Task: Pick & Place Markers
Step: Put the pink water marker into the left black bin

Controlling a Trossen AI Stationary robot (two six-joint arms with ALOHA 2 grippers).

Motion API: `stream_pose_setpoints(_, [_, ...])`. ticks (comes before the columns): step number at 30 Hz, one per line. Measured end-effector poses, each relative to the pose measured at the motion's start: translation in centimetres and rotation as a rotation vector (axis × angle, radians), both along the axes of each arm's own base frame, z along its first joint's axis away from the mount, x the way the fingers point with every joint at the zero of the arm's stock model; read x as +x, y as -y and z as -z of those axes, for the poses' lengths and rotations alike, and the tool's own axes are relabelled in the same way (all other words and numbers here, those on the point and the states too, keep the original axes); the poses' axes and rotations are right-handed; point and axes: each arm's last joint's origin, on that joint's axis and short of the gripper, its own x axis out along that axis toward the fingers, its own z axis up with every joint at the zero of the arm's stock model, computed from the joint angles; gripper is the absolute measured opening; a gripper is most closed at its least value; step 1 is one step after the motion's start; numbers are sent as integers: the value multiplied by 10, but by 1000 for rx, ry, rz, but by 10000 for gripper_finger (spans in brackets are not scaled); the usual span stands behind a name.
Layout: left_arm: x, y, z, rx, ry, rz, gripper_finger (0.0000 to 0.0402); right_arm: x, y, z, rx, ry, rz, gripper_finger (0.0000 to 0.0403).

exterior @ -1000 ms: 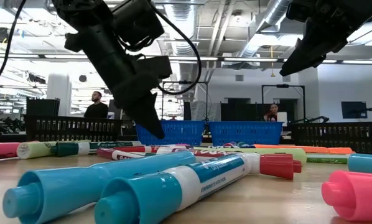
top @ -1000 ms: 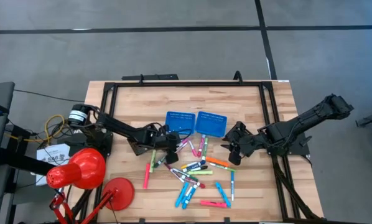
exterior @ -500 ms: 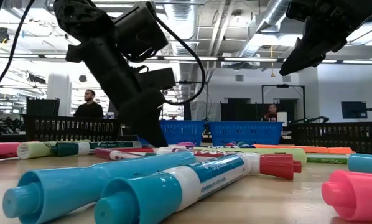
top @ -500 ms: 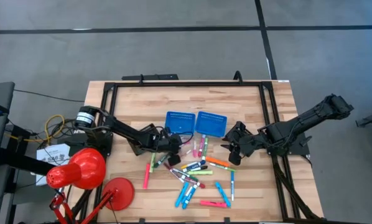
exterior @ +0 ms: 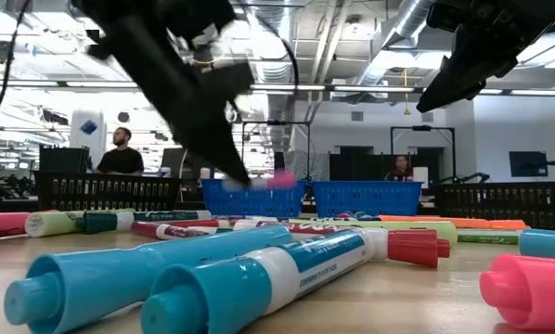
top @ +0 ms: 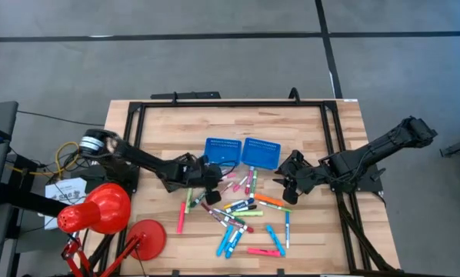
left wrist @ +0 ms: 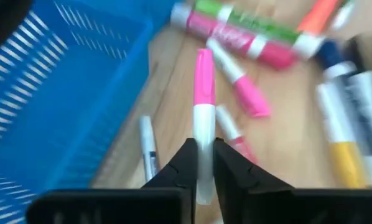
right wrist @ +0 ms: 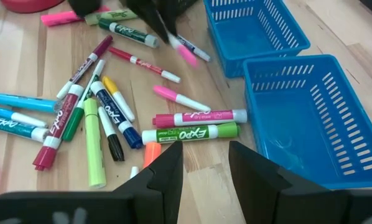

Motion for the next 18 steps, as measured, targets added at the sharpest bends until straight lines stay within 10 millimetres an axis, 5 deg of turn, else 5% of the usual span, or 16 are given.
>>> stream_pose_setpoints(9, [-77,2,-61,28,-28,-233,32,0,0,0,1,1,0,118])
stream_pose_setpoints(18, [-134,-14,-16,-105,-91,-408,38,1,0,-1,4,11,0,118])
